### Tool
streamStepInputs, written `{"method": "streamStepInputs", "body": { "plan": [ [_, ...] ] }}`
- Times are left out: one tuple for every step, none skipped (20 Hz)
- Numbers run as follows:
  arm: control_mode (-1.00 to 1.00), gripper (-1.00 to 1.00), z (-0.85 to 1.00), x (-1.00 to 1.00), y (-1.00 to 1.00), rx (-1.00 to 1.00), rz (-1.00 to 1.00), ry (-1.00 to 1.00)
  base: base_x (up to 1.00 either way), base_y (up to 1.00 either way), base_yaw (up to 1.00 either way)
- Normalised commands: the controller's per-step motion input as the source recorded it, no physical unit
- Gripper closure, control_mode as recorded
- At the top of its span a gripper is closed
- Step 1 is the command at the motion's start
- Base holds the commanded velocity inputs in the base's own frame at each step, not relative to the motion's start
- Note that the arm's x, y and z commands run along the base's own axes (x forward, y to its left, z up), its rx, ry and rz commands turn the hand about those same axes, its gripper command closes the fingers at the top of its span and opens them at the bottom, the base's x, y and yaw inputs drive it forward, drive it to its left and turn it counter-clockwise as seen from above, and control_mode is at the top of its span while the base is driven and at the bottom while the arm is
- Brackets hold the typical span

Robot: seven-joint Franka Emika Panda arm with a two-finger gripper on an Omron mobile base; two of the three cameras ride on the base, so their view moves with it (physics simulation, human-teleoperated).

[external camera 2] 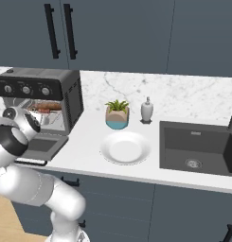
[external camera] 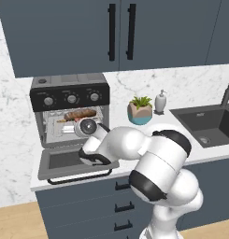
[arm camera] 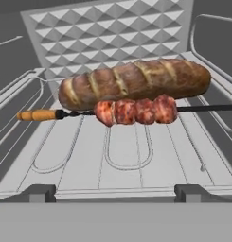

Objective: Pick up the kebab skewer and baguette bread, and place them inside the toaster oven. Close the toaster oven door and start by setting the timer.

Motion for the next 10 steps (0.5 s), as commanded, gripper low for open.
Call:
{"method": "streamStepInputs", "body": {
  "plan": [
    [-1.0, -1.0, -0.05, 0.23, 0.0, 0.0, 0.0, -0.09, 0.0, 0.0, 0.0],
    [-1.0, -1.0, -0.06, 0.2, 0.0, 0.0, 0.0, -0.1, 0.0, 0.0, 0.0],
    [-1.0, -1.0, -0.02, 0.19, 0.0, 0.0, 0.0, -0.1, 0.0, 0.0, 0.0],
    [-1.0, -1.0, 0.0, 0.2, 0.0, 0.0, 0.0, -0.09, 0.0, 0.0, 0.0],
    [-1.0, -1.0, 0.0, 0.24, 0.0, 0.0, 0.0, -0.09, 0.0, 0.0, 0.0],
    [-1.0, -1.0, 0.0, 0.26, 0.0, 0.0, 0.0, -0.09, 0.0, 0.0, 0.0],
    [-1.0, -1.0, 0.0, 0.29, 0.0, 0.0, 0.0, -0.09, 0.0, 0.0, 0.0],
    [-1.0, -1.0, 0.0, 0.29, 0.0, 0.0, 0.0, -0.08, 0.0, 0.0, 0.0],
    [-1.0, -1.0, 0.0, 0.29, 0.0, 0.0, 0.0, -0.07, 0.0, 0.0, 0.0],
    [-1.0, -1.0, 0.0, 0.27, 0.0, 0.0, 0.0, -0.06, 0.0, 0.0, 0.0]
  ]
}}
